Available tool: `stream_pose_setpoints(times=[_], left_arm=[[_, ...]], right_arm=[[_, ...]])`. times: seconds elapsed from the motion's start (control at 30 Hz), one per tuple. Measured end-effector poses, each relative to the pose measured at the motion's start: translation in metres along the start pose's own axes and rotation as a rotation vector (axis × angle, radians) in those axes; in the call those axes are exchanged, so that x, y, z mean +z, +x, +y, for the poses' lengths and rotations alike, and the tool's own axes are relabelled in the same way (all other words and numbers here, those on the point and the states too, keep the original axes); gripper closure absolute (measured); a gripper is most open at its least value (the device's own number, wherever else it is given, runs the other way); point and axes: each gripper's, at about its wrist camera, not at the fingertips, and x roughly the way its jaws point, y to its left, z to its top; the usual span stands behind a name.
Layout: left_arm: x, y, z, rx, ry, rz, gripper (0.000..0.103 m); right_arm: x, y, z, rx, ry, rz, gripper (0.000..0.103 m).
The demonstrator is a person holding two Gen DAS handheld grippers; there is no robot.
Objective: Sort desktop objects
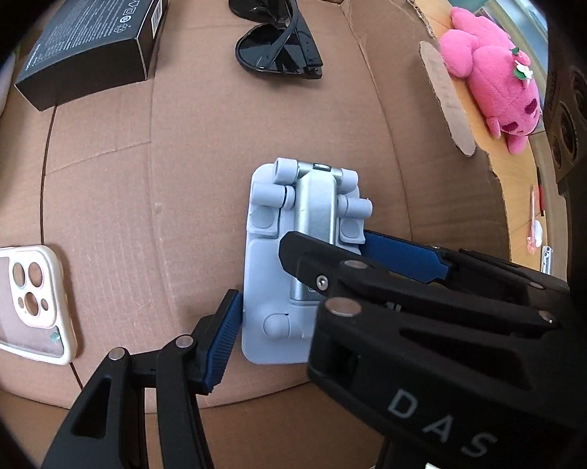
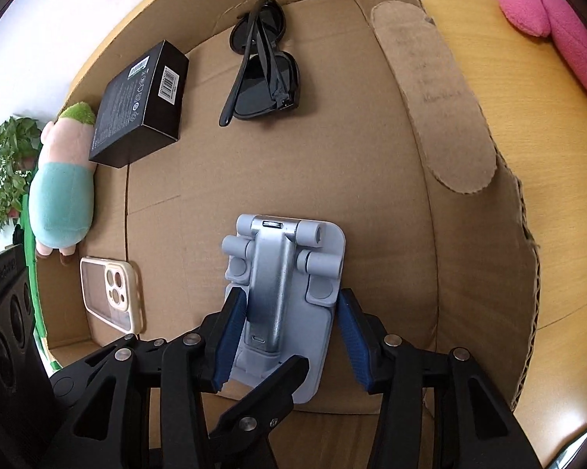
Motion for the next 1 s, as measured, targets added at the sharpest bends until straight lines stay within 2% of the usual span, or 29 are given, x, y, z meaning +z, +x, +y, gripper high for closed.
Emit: stream_pose_setpoints(times=[0.07, 0.13, 0.2, 0.23, 0.3, 0.33, 0.4, 0.5, 0.57, 0.63, 0.8, 1.0], left_arm=[[-0.002, -0.001, -0.001, 0.007, -0.007, 0.002, 0.049], [-0.005, -0.006, 0.000, -0.009, -0.024, 0.004, 0.049], [-0.011, -0.021, 0.001, -0.027, -0.034, -0.027, 0.049], [-0.014, -0.033, 0.001, -0.021, -0.030, -0.056, 0.048], [-0.023, -0.062, -0.002, 0.034, 0.001, -0.125, 0.047], [-0.029, -0.079, -0.002, 0.062, 0.013, -0.167, 0.047], [-0.043, -0.118, 0.000, 0.147, 0.037, -0.263, 0.047], [-0.060, -0.174, 0.007, 0.276, 0.050, -0.405, 0.037], [-0.074, -0.211, 0.011, 0.354, 0.041, -0.502, 0.022], [-0.079, -0.240, 0.018, 0.398, 0.018, -0.566, 0.022], [-0.102, -0.299, 0.032, 0.374, -0.016, -0.655, 0.022], [-0.124, -0.315, 0.042, 0.341, -0.053, -0.655, 0.021]], right_arm=[[0.001, 0.000, -0.002, 0.006, -0.001, 0.002, 0.051], [-0.001, -0.005, 0.001, 0.021, -0.008, 0.006, 0.046], [-0.005, -0.016, 0.007, 0.030, -0.019, -0.009, 0.028], [-0.009, -0.026, 0.012, 0.033, -0.038, -0.028, 0.026], [-0.017, -0.047, 0.025, 0.024, -0.075, -0.072, 0.006], [-0.021, -0.063, 0.032, 0.001, -0.098, -0.108, 0.004], [-0.030, -0.090, 0.043, -0.023, -0.143, -0.171, 0.003], [-0.043, -0.136, 0.060, -0.059, -0.190, -0.275, 0.000], [-0.050, -0.161, 0.070, -0.084, -0.212, -0.330, 0.000], [-0.058, -0.184, 0.082, -0.102, -0.233, -0.376, 0.000], [-0.086, -0.227, 0.120, -0.145, -0.258, -0.451, 0.000], [-0.128, -0.244, 0.149, -0.211, -0.274, -0.456, 0.000]])
